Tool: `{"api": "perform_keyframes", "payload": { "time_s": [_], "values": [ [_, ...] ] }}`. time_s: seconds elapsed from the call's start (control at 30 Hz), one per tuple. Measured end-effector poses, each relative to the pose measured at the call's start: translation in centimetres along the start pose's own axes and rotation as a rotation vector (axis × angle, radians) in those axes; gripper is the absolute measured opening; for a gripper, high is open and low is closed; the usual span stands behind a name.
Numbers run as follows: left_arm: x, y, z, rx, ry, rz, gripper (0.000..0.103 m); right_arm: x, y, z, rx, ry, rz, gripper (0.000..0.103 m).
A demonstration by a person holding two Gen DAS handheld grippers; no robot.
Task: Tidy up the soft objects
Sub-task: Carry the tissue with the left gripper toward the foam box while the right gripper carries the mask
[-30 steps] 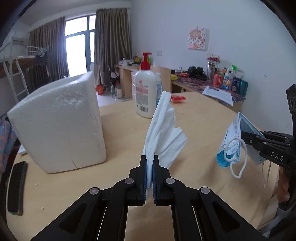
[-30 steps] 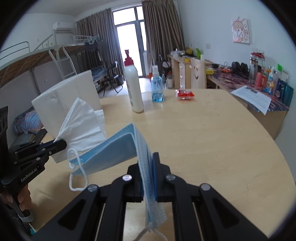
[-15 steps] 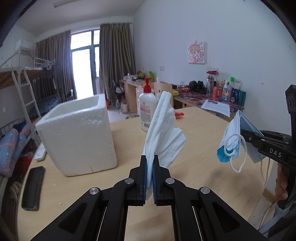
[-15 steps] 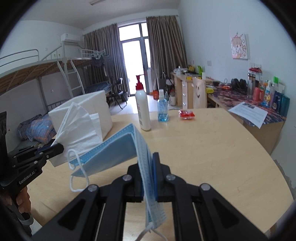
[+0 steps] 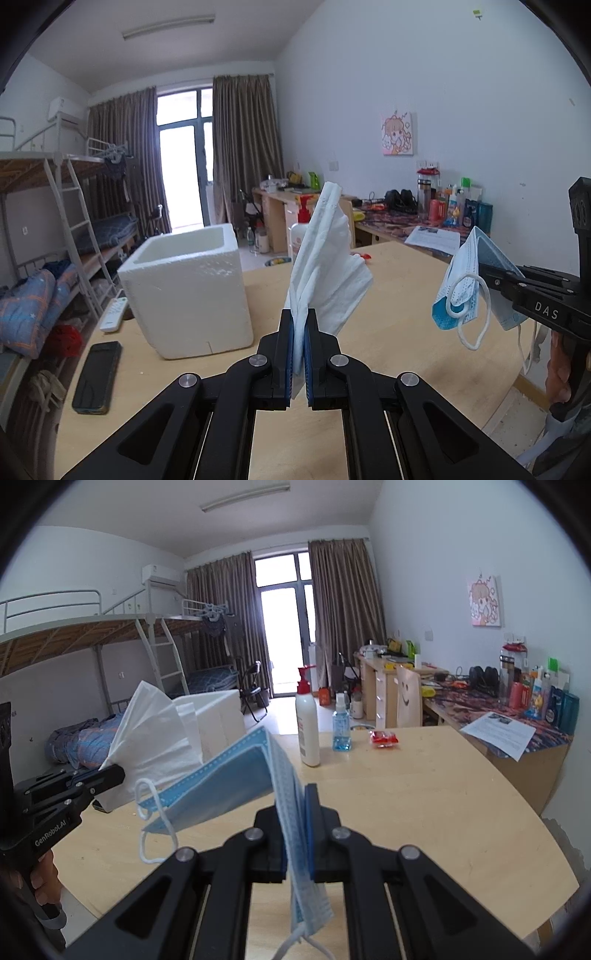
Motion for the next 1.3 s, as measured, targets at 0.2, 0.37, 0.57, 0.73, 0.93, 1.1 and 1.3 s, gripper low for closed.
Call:
{"api": "perform_keyframes", "payload": {
  "time_s": [0.2,0.37,0.57,0.73,0.93,1.1,1.3],
  "values": [
    [0.4,0.4,1.5,0.03,0.014,-0.01,0.005,-0.1,0.3,1.1,0.035,0.003,0.003,0.01],
    [-0.4,0.7,2.5,0.046,0.031,-0.005,0.005,-0.8,0.8,1.0,0.047,0.025,0.006,0.01],
    [-2.1,0.8,3.6,0.063,0.081,0.002,0.005,-2.5,0.8,0.1,0.045,0.088,0.019,0.01],
    [-3.8,0.7,4.1,0.063,0.132,0.008,0.005,-4.3,1.1,-1.1,0.045,0.146,0.039,0.01],
    [-5.7,0.5,4.6,0.062,0.188,0.031,0.005,-6.1,1.3,-2.3,0.036,0.198,0.064,0.01],
    [-6.8,0.1,4.8,0.049,0.222,0.037,0.005,-7.3,1.2,-3.1,0.027,0.237,0.077,0.01],
    [-8.0,0.1,5.0,0.046,0.256,0.057,0.005,-8.6,1.4,-4.0,0.013,0.27,0.089,0.01]
  ]
}}
Point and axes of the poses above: each gripper's, at about its wrist camera, not at the fingertips, and z roughly against the way its jaws point, x to its right, y to its top, the point moved 7 cm from there along -z, roughly the way its jaws point, and after that the axes turned 8 degrees about x, right-handed, at the moved point
